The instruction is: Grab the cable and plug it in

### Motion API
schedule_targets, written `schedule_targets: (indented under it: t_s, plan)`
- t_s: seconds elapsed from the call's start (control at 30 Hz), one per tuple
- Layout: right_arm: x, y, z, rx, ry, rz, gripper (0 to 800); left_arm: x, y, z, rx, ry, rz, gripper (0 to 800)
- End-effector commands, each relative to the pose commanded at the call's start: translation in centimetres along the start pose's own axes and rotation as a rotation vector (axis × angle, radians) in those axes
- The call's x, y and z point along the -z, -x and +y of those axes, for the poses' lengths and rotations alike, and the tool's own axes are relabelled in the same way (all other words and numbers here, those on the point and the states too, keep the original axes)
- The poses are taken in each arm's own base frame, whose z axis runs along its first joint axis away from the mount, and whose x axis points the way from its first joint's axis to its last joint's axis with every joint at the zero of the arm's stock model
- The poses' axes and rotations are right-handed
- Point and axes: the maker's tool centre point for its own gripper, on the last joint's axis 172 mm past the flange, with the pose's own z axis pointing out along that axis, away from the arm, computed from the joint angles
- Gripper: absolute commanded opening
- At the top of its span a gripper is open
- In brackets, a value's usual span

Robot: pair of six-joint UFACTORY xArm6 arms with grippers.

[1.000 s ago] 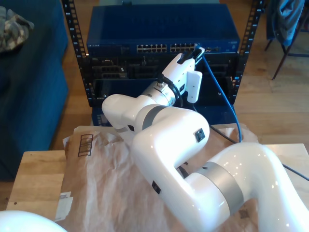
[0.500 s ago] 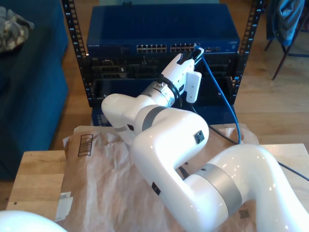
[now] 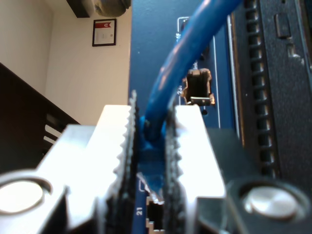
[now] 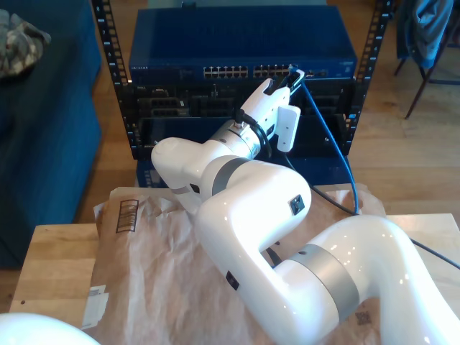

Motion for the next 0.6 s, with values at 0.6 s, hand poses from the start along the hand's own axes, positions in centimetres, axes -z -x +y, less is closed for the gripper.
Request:
schedule_targets:
  t_s: [0.6]
  plan:
    - [-1.1,-1.0,0.8,0.012,0.002,0.020,0,0.0,0.0,0.0,-0.002,0.000,0.000,800]
